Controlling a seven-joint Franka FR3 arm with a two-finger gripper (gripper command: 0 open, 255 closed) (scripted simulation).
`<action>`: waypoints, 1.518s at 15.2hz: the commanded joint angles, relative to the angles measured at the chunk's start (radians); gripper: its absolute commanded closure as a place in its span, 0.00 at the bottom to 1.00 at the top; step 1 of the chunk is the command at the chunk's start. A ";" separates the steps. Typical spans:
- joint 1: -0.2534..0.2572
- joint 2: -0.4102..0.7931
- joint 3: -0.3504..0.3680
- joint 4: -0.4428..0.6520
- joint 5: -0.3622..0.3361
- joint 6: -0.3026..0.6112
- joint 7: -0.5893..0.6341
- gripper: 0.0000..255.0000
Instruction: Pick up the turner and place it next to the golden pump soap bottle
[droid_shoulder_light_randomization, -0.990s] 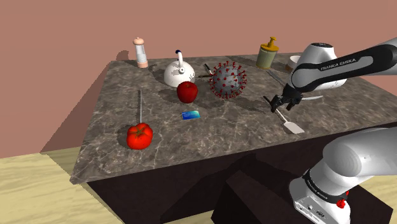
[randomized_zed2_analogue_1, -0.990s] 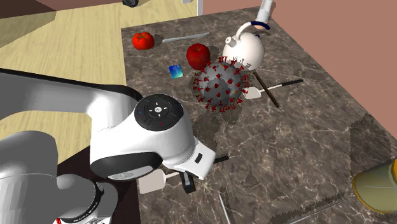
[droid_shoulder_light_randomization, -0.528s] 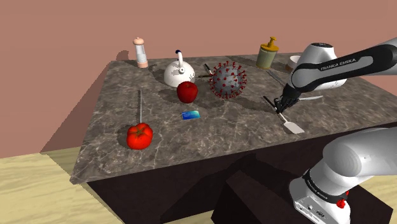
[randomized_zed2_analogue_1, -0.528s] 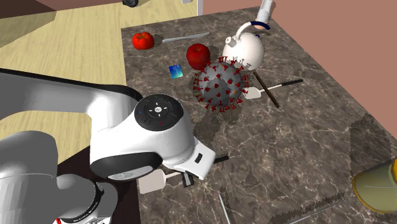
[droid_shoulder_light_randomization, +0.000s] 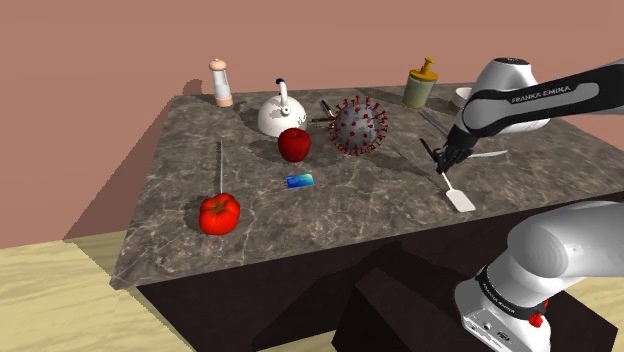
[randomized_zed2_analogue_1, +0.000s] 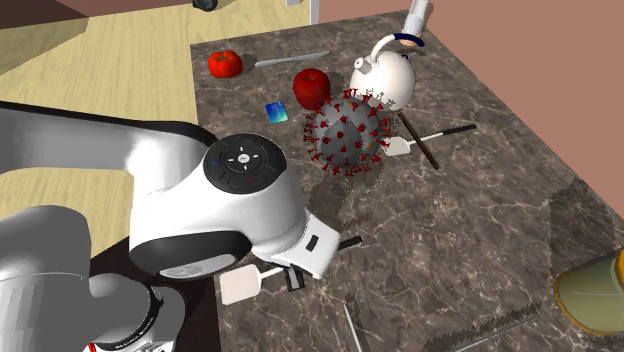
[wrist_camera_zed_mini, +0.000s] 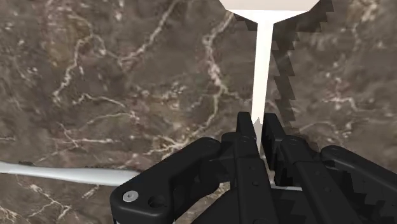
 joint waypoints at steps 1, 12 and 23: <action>0.000 -0.020 0.003 0.016 0.002 -0.036 0.000 1.00; 0.003 -0.103 0.017 0.118 0.013 -0.221 -0.001 1.00; 0.008 -0.142 0.030 0.244 0.024 -0.386 -0.002 1.00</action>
